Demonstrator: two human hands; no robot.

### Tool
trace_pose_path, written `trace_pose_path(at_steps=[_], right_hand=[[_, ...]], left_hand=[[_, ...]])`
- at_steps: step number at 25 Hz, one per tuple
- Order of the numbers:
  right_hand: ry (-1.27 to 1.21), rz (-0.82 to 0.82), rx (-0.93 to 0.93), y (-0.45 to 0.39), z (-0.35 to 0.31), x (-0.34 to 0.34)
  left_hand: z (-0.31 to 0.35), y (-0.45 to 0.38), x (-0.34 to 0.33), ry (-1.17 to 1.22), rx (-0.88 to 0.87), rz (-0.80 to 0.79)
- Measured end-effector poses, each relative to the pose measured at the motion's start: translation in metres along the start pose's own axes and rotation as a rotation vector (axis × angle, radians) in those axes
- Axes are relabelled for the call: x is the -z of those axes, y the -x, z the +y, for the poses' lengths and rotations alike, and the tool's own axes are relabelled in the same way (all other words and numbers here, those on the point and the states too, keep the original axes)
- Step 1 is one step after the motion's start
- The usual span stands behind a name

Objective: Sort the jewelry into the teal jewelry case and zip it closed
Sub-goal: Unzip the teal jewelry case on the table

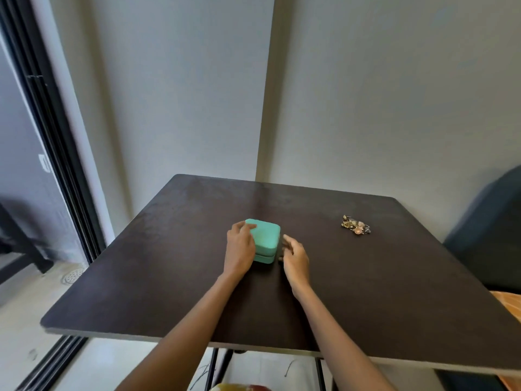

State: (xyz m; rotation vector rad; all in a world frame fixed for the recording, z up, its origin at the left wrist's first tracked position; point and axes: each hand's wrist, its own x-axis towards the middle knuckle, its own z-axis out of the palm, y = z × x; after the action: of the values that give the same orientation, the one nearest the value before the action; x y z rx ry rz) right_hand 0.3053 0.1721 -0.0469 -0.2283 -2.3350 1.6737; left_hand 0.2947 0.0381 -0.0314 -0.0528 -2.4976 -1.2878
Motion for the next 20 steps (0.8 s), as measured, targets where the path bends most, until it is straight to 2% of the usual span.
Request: trace_pose_path(at_steps=[3, 7, 10, 14, 17, 20], right_hand=[[0.048, -0.036, 0.004, -0.016, -0.005, 0.012], [0.108, -0.267, 0.034, -0.039, -0.004, 0.014], [0.083, -0.332, 0.081, -0.05, 0.003, 0.024], [0.127, -0.399, 0.066, -0.061, 0.005, 0.035], [0.198, -0.428, 0.058, -0.059, 0.002, 0.034], [0.165, -0.248, 0.096, -0.045, 0.003, 0.029]], left_hand=[[0.003, -0.009, -0.003, -0.091, -0.05, -0.058], [-0.004, -0.032, 0.006, 0.039, -0.077, -0.23], [-0.013, -0.045, 0.015, 0.166, -0.089, -0.372], [-0.016, -0.042, 0.018, 0.353, -0.052, -0.427], [-0.013, -0.034, 0.02, 0.206, -0.122, -0.481], [-0.016, -0.03, 0.025, -0.025, -0.175, -0.497]])
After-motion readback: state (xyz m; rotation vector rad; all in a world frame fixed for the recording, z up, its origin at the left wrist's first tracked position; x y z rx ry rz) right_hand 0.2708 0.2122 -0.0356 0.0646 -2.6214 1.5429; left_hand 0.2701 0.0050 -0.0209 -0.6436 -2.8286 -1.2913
